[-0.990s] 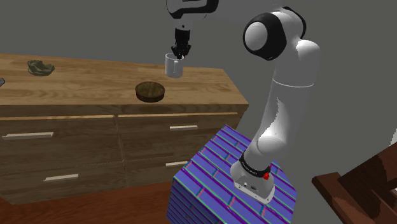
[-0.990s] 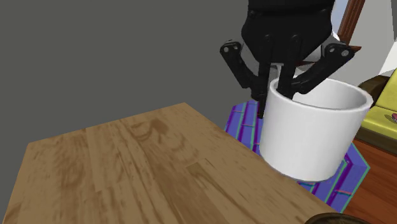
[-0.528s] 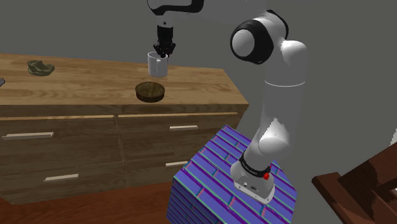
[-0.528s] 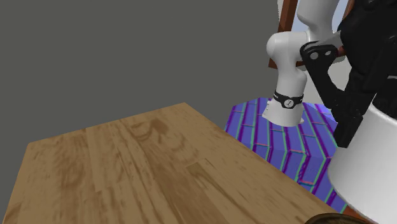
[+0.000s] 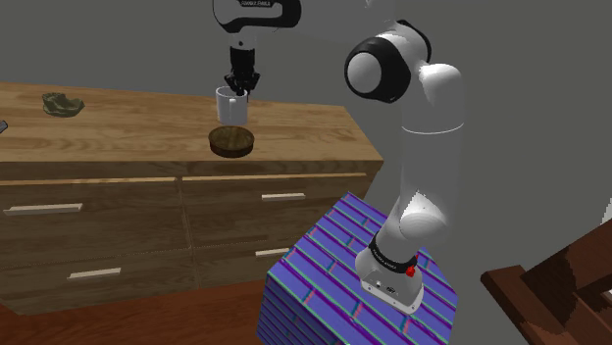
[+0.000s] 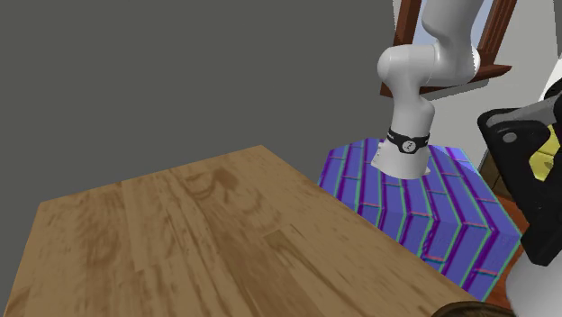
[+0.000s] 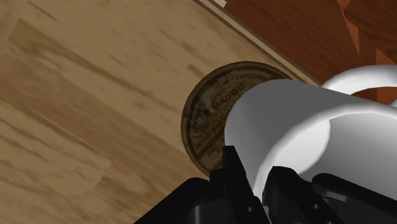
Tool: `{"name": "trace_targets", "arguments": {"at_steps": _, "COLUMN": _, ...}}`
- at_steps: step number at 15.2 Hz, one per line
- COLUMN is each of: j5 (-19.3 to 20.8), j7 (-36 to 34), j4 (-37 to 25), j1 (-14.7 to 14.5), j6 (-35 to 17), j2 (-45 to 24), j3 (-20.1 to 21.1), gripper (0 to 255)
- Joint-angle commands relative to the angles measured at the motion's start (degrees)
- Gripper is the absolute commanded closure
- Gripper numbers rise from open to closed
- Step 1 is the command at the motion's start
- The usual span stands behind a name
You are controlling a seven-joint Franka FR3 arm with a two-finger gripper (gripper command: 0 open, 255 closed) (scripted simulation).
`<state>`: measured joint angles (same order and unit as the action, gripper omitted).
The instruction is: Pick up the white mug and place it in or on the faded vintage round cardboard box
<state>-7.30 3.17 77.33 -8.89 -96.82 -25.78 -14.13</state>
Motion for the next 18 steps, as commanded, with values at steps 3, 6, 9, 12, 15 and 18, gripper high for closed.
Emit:
{"name": "trace_targets", "arguments": {"at_steps": 3, "j5": -0.06, "j7": 0.04, "j4": 3.12, "j1": -0.28, "j6": -3.17, "j2": -0.01, "j3": 0.09, "gripper": 255}}
{"name": "trace_targets", "arguments": {"at_steps": 6, "j5": -0.17, "j7": 0.17, "j4": 5.00, "j1": -0.36, "j6": -5.32, "j2": -0.30, "j3": 0.15, "gripper": 255}}
{"name": "trace_targets", "arguments": {"at_steps": 9, "j5": -0.31, "j7": 0.31, "j4": 6.72, "j1": -0.41, "j6": -7.42, "j2": -0.70, "j3": 0.22, "gripper": 255}}
{"name": "trace_targets", "arguments": {"at_steps": 12, "j5": -0.45, "j7": 0.45, "j4": 8.12, "j1": -0.44, "j6": -9.24, "j2": -1.14, "j3": 0.30, "gripper": 255}}
{"name": "trace_targets", "arguments": {"at_steps": 15, "j5": -0.45, "j7": 0.45, "j4": 8.10, "j1": -0.44, "j6": -9.23, "j2": -1.15, "j3": 0.30, "gripper": 255}}
{"name": "trace_targets", "arguments": {"at_steps": 18, "j5": -0.45, "j7": 0.45, "j4": 8.10, "j1": -0.44, "j6": -9.23, "j2": -1.15, "j3": 0.30, "gripper": 255}}
